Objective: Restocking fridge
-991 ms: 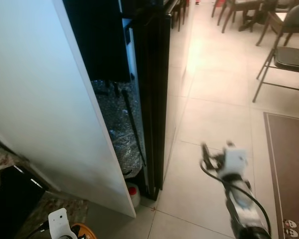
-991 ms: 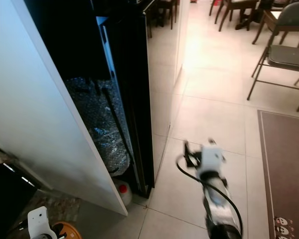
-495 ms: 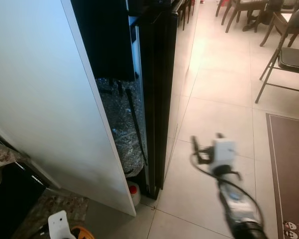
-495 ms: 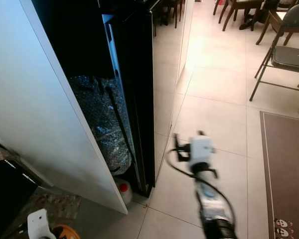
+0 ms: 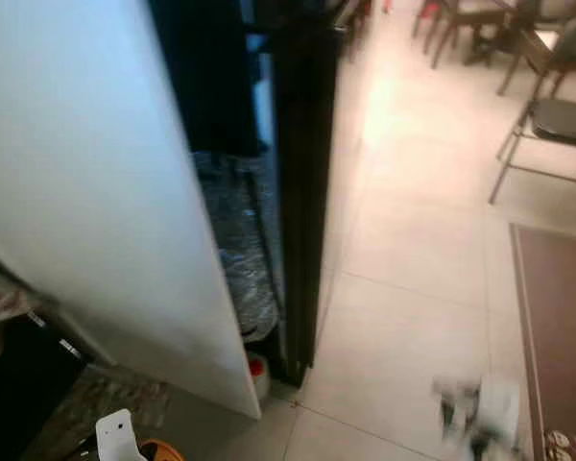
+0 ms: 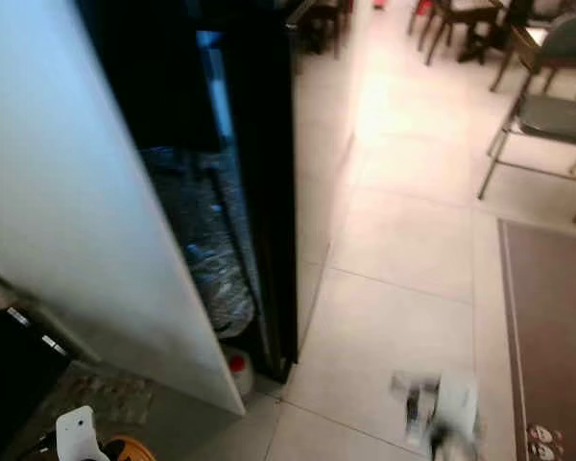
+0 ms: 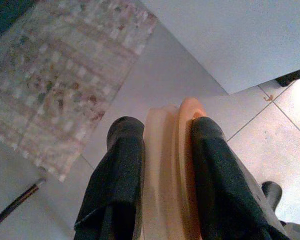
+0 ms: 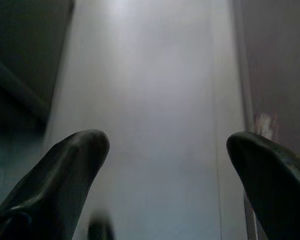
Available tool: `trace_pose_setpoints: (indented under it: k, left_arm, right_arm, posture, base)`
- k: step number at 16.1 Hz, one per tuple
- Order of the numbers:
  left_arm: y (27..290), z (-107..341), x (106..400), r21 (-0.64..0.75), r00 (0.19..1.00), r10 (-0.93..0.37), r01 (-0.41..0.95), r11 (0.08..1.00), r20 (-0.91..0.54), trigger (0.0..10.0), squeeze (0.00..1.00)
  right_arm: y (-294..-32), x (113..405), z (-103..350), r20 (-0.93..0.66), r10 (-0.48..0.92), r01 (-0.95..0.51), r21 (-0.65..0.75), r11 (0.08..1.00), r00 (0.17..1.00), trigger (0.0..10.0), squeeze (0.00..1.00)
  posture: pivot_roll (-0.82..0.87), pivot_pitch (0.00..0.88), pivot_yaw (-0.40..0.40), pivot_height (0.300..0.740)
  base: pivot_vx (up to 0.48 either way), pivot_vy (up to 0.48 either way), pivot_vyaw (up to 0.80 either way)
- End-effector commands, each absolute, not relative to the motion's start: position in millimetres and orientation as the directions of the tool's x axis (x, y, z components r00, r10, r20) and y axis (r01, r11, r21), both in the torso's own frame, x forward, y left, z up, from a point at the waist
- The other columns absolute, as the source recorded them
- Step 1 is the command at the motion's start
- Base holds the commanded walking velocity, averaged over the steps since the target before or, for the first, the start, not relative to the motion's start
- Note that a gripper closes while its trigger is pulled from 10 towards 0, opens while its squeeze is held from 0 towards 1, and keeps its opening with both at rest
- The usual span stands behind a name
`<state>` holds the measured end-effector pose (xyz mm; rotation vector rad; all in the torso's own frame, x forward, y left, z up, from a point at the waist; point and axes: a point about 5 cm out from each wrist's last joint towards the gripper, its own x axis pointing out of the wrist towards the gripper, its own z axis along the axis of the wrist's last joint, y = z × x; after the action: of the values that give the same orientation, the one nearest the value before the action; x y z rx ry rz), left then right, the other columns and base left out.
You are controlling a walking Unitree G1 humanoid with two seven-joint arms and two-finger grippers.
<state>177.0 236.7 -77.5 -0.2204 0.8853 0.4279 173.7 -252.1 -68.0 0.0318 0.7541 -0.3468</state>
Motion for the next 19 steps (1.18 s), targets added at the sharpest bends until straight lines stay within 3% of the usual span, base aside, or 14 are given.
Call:
trace_pose_setpoints:
  k: [1, 4, 5, 9, 19]
  left_arm:
    - [241, -81, 168, 0.003, 0.528, 0.276, -0.460, 0.888, -0.803, 10.0, 0.00]
    - [242, -81, 167, 0.005, 0.526, 0.274, -0.455, 0.890, -0.805, 10.0, 0.00]
    - [242, -81, 168, 0.005, 0.527, 0.274, -0.455, 0.891, -0.804, 10.0, 0.00]
    - [242, -81, 168, 0.004, 0.527, 0.271, -0.452, 0.892, -0.805, 10.0, 0.00]
    - [239, -83, 163, -0.012, 0.524, 0.253, -0.451, 0.892, -0.813, 10.0, 0.00]
  right_arm:
    - [-240, 166, -77, -0.723, -0.268, 0.295, -0.092, 0.951, 0.637, 10.0, 0.00]
    - [-222, 130, -98, -0.840, -0.219, 0.303, -0.068, 0.950, 0.496, 10.0, 0.00]
    - [-217, 128, -100, -0.850, -0.195, 0.289, -0.053, 0.956, 0.490, 10.0, 0.00]
    - [-214, 137, -97, -0.836, -0.181, 0.283, -0.032, 0.959, 0.519, 10.0, 0.00]
    - [-219, 142, -94, -0.815, -0.209, 0.301, -0.045, 0.952, 0.540, 10.0, 0.00]
  posture:
    - [-0.12, 0.000, 0.073, 0.740]
    - [-0.11, 0.000, 0.078, 0.740]
    - [-0.11, 0.000, 0.078, 0.740]
    - [-0.11, 0.000, 0.075, 0.740]
    - [-0.10, 0.000, 0.067, 0.740]
  base:
    - [0.000, 0.251, 0.00]
    - [0.000, 0.251, 0.00]
    - [0.000, 0.251, 0.00]
    - [0.000, 0.249, 0.00]
    - [0.000, 0.000, 0.00]
